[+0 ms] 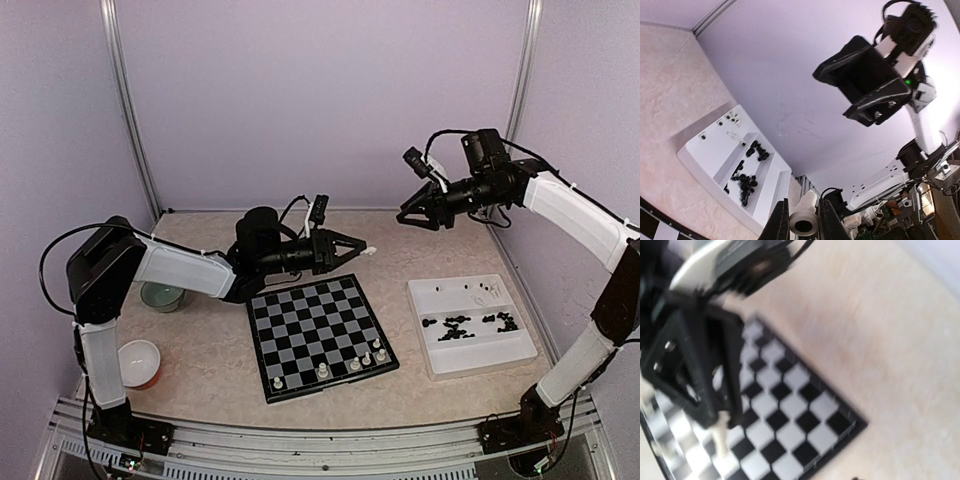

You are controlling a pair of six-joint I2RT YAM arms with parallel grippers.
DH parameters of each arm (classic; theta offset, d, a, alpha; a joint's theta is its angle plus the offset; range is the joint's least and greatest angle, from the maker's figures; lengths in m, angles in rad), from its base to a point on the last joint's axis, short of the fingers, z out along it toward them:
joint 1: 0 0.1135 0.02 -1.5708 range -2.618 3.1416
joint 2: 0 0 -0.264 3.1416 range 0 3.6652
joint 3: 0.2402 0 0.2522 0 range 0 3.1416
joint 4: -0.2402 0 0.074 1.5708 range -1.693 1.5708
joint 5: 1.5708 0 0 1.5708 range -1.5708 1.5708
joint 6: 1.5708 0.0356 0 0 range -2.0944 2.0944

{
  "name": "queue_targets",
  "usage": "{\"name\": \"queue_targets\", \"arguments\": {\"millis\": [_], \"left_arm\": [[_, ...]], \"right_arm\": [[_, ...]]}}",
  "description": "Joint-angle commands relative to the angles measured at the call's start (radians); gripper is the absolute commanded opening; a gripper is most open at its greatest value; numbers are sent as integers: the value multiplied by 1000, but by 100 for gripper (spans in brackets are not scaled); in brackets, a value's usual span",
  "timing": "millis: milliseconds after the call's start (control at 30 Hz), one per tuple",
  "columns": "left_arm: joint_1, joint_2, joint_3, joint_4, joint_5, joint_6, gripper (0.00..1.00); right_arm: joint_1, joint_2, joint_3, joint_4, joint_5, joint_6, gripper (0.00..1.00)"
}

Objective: Set up the chess pieces on the board
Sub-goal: Pass from the left arm to the right

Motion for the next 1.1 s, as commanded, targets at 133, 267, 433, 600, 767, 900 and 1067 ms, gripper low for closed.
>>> {"name": "queue_targets", "arguments": {"millis": [133, 267, 433, 600, 767, 900, 1067], "left_arm": [[9, 5, 4, 385, -16, -235, 14], [6, 35, 15, 422, -20, -277, 14], [4, 53, 39, 410, -12, -280, 14], [6, 58, 43, 408, -11, -281, 14], [6, 61, 41, 425, -12, -288, 14], [7, 61, 38, 432, -14, -293, 14], [7, 60, 34, 434, -15, -296, 14]], "right_arm": [[-24, 57, 7, 145, -386, 191, 42], [6, 87, 26, 141, -395, 183, 42], [46, 102, 41, 132, -392, 165, 42], [67, 98, 45, 122, -407, 149, 41], [75, 100, 39, 117, -401, 147, 34], [78, 99, 34, 119, -392, 148, 23], [96, 103, 46, 117, -368, 141, 11]]}}
